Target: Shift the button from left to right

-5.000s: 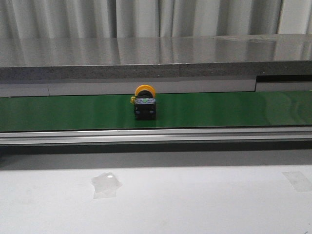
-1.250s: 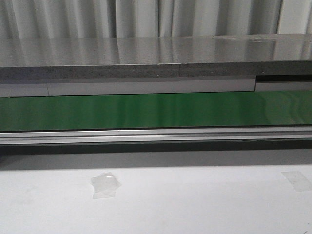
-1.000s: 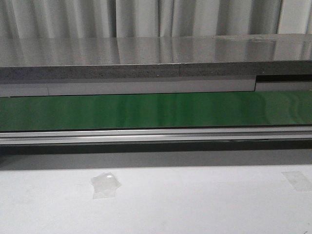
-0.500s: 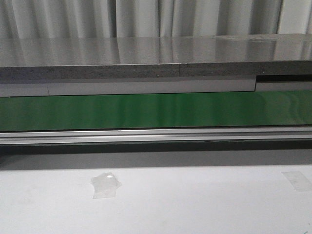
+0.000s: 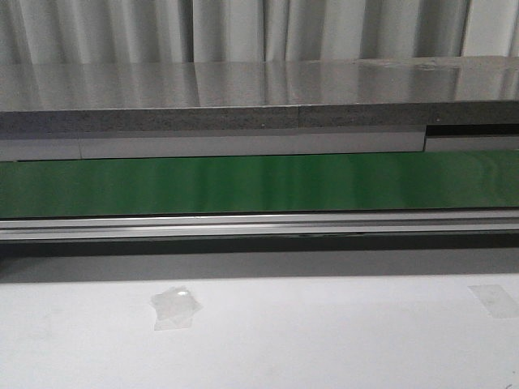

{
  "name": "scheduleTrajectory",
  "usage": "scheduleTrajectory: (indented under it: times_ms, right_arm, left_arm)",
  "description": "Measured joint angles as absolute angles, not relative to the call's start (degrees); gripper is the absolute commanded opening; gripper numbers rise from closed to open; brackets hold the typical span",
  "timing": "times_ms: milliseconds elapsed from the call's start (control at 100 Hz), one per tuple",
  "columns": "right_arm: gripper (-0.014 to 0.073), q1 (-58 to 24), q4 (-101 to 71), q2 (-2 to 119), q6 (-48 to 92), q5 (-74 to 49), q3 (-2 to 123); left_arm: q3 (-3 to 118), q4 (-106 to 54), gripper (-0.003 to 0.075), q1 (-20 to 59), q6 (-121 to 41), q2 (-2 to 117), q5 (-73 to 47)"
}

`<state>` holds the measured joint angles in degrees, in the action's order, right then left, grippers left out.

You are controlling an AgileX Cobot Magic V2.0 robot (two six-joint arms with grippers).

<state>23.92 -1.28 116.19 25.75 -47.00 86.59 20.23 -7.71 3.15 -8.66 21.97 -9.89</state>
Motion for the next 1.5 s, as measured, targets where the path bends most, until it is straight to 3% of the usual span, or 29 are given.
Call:
scheduleTrajectory:
  times_ms: [480, 780, 1260, 1500]
  right_arm:
    - [0.0421, 23.92, 0.00, 115.48, 24.34, -47.70, 86.59]
    - [0.0416, 23.23, -3.76, 107.60, 23.60, -43.59, 86.59]
    - [0.0416, 10.65, -14.16, 98.20, 23.60, -36.49, 86.21]
    - [0.0416, 4.87, -16.01, 89.85, 23.60, -28.99, 78.21]
  left_arm:
    - [20.23, -7.71, -0.0020, 3.15, -8.66, 21.97, -9.89]
    - [20.23, -7.71, -0.0020, 3.15, -8.66, 21.97, -9.89]
    - [20.23, -7.71, -0.0020, 3.15, -8.66, 21.97, -9.89]
    - [20.23, -7.79, -0.0020, 3.15, -8.66, 21.97, -9.89]
